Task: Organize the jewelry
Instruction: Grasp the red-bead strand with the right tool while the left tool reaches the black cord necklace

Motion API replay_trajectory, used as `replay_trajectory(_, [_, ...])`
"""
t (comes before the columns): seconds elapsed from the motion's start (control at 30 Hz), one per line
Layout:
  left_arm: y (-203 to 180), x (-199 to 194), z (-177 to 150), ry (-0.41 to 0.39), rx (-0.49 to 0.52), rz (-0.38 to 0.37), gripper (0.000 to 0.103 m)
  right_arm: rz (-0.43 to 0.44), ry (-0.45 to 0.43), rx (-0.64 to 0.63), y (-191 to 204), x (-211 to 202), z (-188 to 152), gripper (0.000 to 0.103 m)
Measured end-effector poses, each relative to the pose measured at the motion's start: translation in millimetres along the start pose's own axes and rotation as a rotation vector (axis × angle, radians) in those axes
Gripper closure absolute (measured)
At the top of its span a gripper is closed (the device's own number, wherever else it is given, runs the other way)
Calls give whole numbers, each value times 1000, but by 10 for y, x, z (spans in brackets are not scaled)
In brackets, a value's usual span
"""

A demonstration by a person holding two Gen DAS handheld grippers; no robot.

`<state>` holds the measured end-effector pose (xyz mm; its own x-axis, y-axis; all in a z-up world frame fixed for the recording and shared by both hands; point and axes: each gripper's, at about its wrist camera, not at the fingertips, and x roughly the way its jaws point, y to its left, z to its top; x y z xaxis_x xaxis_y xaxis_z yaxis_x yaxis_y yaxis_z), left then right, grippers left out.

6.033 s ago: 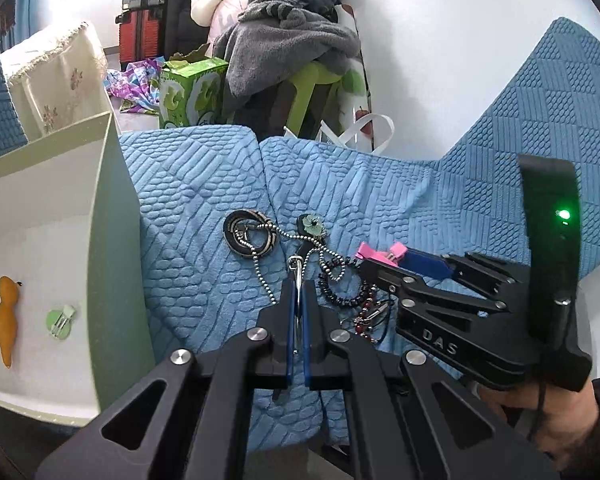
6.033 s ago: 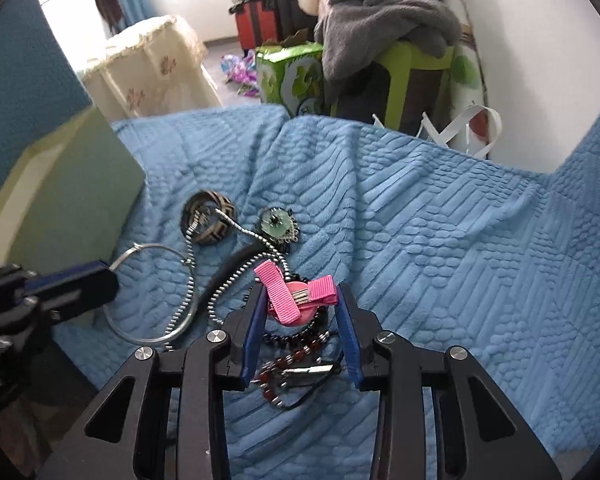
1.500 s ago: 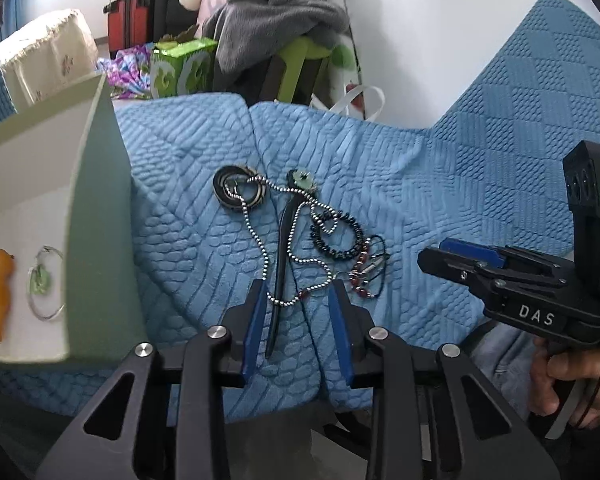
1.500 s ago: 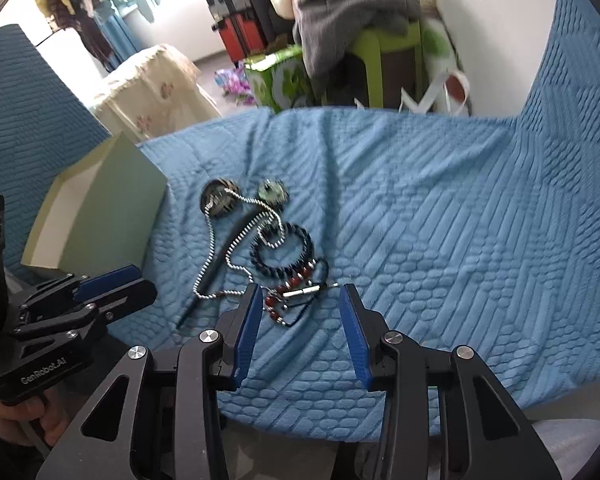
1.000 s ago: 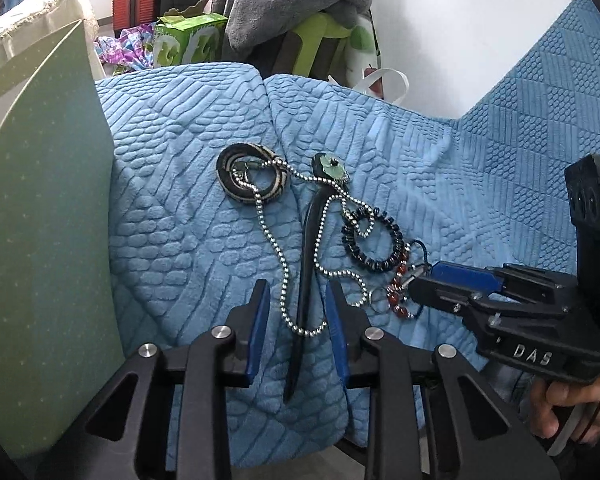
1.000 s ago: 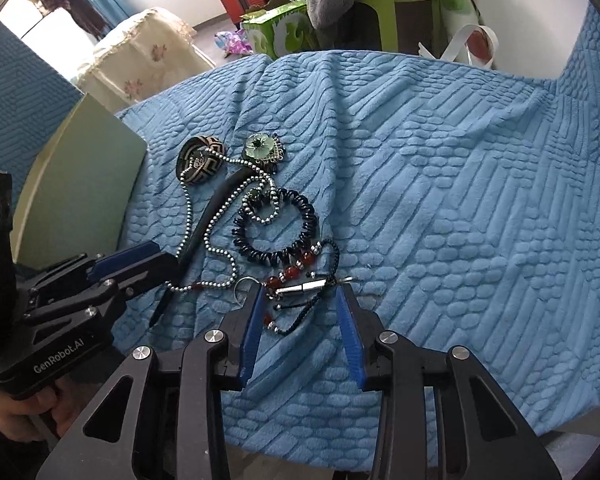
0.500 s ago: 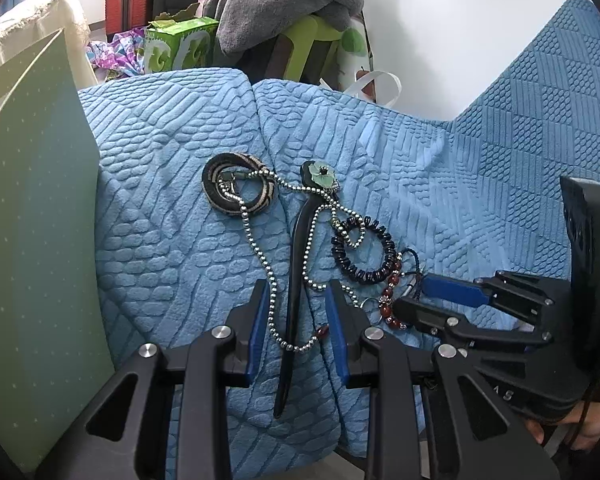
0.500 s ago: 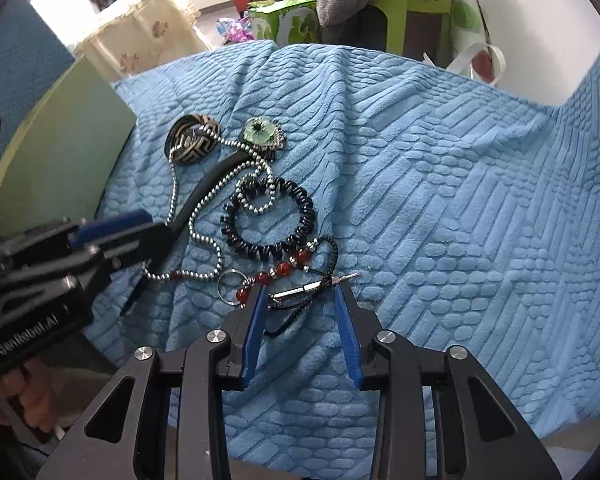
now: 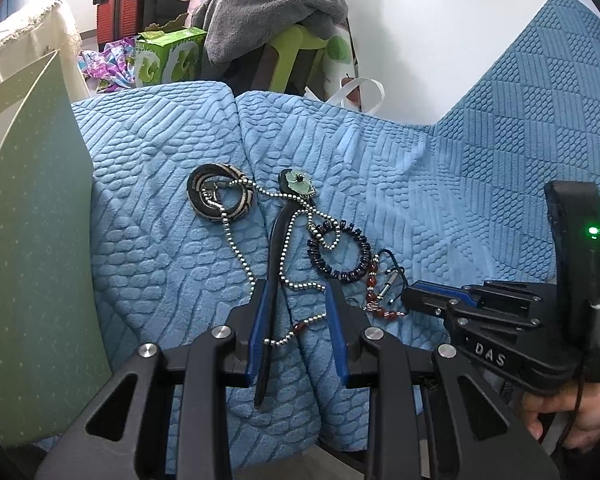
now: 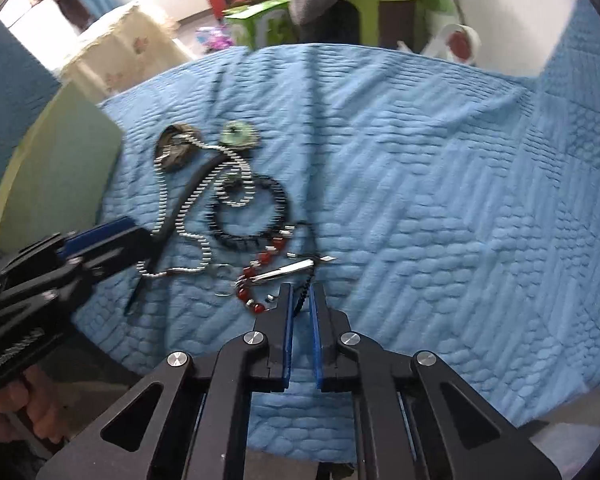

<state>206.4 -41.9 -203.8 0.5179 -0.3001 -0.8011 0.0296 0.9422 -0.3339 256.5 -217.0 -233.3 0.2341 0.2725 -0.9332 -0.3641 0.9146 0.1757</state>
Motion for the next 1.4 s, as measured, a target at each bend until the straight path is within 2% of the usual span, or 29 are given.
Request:
replay_trajectory(0.23, [-46, -25, -12, -1, 11, -22, 74, 35, -27, 33, -82, -76, -13, 99])
replay_trajectory(0.47, [-36, -17, -32, 11, 1, -37, 74, 53, -139, 55, -136, -376, -27, 101])
replay_trajectory(0.57, [-50, -13, -43, 17, 4, -39, 74, 42, -92, 79, -178, -258, -10, 98])
replay_trajectory(0.63, [-62, -19, -46, 15, 7, -40, 74, 59, -63, 74, -172, -181, 22, 92])
replay_trajectory(0.73, [-71, -33, -44, 9, 15, -47, 74, 16, -48, 18, -74, -87, 45, 85])
replay_trajectory(0.9, [-77, -45, -44, 6, 21, -50, 74, -13, -5, -41, 38, 50, 46, 85])
replay_trajectory(1.0, [-70, -53, -38, 2, 18, -50, 74, -66, -20, -117, 172, 77, 15, 85])
replay_trajectory(1.13, [-65, -84, -26, -4, 13, -55, 74, -67, -27, -160, 288, 106, 0, 100])
replay_trajectory(1.23, [-64, -110, -14, -14, 12, -55, 74, -46, -40, -150, 305, 63, -9, 102])
replay_trajectory(1.4, [-30, -169, -6, -34, -7, -69, 74, 16, -143, -133, 328, -319, 39, 102])
